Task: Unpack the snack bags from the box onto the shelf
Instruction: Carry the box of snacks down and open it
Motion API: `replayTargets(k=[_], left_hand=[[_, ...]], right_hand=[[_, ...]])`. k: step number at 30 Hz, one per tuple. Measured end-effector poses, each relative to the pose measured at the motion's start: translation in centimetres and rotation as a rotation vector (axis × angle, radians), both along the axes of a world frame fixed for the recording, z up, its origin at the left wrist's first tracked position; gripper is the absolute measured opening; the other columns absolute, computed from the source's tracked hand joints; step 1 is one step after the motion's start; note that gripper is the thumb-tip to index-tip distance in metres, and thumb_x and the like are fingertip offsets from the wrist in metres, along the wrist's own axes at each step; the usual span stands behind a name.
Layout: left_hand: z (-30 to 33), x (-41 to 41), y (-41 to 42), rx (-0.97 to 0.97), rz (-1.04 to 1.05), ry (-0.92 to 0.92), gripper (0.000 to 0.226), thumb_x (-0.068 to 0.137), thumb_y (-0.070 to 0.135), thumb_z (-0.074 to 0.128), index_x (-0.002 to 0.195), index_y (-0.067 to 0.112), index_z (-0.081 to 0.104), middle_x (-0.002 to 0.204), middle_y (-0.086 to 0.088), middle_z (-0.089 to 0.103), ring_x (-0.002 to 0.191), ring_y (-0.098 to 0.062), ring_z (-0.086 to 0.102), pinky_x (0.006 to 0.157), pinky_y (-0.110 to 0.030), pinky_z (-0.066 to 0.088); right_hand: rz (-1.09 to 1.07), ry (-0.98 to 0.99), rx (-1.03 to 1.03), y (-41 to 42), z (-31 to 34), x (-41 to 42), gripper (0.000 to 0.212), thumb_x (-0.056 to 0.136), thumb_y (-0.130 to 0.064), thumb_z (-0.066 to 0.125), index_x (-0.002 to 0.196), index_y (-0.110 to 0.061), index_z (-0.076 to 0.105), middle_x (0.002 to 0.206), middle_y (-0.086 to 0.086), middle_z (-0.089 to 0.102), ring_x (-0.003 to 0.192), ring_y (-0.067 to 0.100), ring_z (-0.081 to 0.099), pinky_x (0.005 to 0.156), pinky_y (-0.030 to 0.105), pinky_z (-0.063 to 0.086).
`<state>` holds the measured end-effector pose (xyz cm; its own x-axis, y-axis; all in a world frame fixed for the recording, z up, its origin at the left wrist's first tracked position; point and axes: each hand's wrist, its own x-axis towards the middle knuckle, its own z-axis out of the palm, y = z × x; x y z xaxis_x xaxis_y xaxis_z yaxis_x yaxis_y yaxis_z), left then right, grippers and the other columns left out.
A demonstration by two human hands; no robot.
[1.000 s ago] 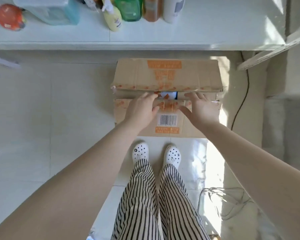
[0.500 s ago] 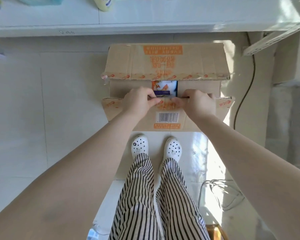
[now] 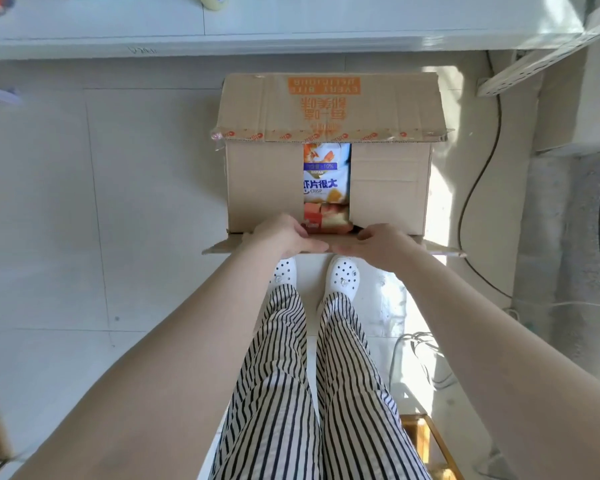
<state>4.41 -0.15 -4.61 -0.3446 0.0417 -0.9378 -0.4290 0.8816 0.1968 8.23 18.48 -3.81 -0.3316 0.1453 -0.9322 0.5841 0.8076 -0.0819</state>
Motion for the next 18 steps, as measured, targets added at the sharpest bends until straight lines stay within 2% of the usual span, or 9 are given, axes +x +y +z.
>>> replayTargets(k=[2, 3, 5, 7, 10, 13, 15, 17, 18], left_hand=[[-1.1, 1.7, -0.5, -0.12, -0.068, -0.065, 0.083, 0.06, 0.067, 0.076, 0.127, 0.024, 0.053, 0.13, -0.005, 0.055, 0.124, -0.03, 0.049, 0.106, -0.05, 0.039], [-1.5, 2.6, -0.7, -0.206, -0.101, -0.063, 0.101, 0.061, 0.069, 0.074, 0.143, 0.024, 0.036, 0.149, -0.01, 0.037, 0.138, -0.033, 0.031, 0.11, -0.055, 0.03], [-2.4, 4.4, -0.7, -0.315, -0.073, -0.04, 0.124, 0.064, 0.07, 0.072, 0.153, 0.027, -0.001, 0.16, -0.014, -0.006, 0.147, -0.036, -0.007, 0.113, -0.064, 0.011], [-4.2, 6.0, -0.7, -0.332, 0.122, -0.025, 0.134, 0.065, 0.07, 0.071, 0.15, 0.024, -0.02, 0.158, -0.014, -0.022, 0.145, -0.034, -0.022, 0.114, -0.065, 0.005], [-7.3, 7.7, 0.0, -0.35, 0.434, 0.021, 0.137, 0.065, 0.069, 0.072, 0.149, 0.019, -0.024, 0.156, -0.011, -0.03, 0.145, -0.032, -0.023, 0.115, -0.059, 0.005], [-9.7, 7.4, 1.6, -0.386, 0.796, 0.003, 0.138, 0.063, 0.066, 0.075, 0.15, 0.02, -0.021, 0.159, -0.009, -0.023, 0.147, -0.033, -0.01, 0.116, -0.053, 0.008], [-13.9, 7.8, 2.0, -0.332, 1.027, -0.088, 0.147, 0.046, 0.079, 0.075, 0.152, 0.028, -0.013, 0.162, -0.007, -0.006, 0.147, -0.025, 0.013, 0.117, -0.051, 0.016], [-21.3, 9.6, 1.3, -0.255, 1.186, -0.133, 0.163, 0.013, 0.093, 0.066, 0.152, 0.036, 0.003, 0.16, 0.0, 0.018, 0.14, -0.019, 0.033, 0.113, -0.05, 0.019], [-23.4, 10.4, 1.2, -0.27, 1.231, -0.112, 0.169, 0.005, 0.094, 0.061, 0.152, 0.036, 0.001, 0.156, 0.0, 0.03, 0.136, -0.02, 0.042, 0.112, -0.051, 0.022]], right_hand=[[-0.026, -0.062, 0.004, 0.2, -1.3, 1.6, 0.11, 0.053, -0.09, 0.058, 0.144, -0.031, 0.04, 0.15, 0.008, 0.042, 0.141, 0.03, 0.032, 0.115, 0.05, 0.027], [-0.042, -0.05, 0.045, 0.2, -1.9, 2.6, 0.114, 0.061, -0.087, 0.059, 0.153, -0.029, 0.025, 0.16, 0.01, 0.021, 0.149, 0.031, 0.014, 0.118, 0.052, 0.018], [-0.12, -0.025, 0.163, -0.2, -3.1, 4.4, 0.125, 0.066, -0.084, 0.059, 0.156, -0.025, -0.004, 0.164, 0.012, -0.009, 0.151, 0.028, -0.01, 0.121, 0.051, 0.002], [-0.217, -0.01, 0.238, -0.8, -4.6, 5.9, 0.135, 0.064, -0.084, 0.06, 0.153, -0.022, -0.02, 0.161, 0.013, -0.021, 0.15, 0.026, -0.018, 0.122, 0.048, -0.004], [-0.408, 0.009, 0.256, -2.4, -7.4, 6.9, 0.14, 0.064, -0.081, 0.063, 0.151, -0.018, -0.026, 0.16, 0.014, -0.026, 0.149, 0.026, -0.02, 0.122, 0.046, -0.005], [-0.809, -0.004, 0.271, -4.3, -10.5, 6.0, 0.14, 0.066, -0.069, 0.074, 0.152, -0.014, -0.023, 0.162, 0.015, -0.016, 0.151, 0.028, -0.008, 0.121, 0.048, 0.003], [-1.062, -0.068, 0.252, -5.0, -12.0, 4.9, 0.136, 0.07, -0.065, 0.074, 0.153, -0.011, -0.019, 0.162, 0.018, 0.005, 0.15, 0.032, 0.012, 0.118, 0.049, 0.015], [-1.168, -0.087, 0.136, -5.6, -13.5, 4.2, 0.123, 0.081, -0.062, 0.066, 0.152, -0.011, -0.019, 0.159, 0.017, 0.021, 0.142, 0.035, 0.032, 0.117, 0.045, 0.026], [-1.213, -0.058, 0.086, -5.8, -14.2, 4.3, 0.12, 0.082, -0.061, 0.066, 0.153, -0.014, -0.019, 0.156, 0.015, 0.029, 0.136, 0.035, 0.042, 0.115, 0.044, 0.033]])
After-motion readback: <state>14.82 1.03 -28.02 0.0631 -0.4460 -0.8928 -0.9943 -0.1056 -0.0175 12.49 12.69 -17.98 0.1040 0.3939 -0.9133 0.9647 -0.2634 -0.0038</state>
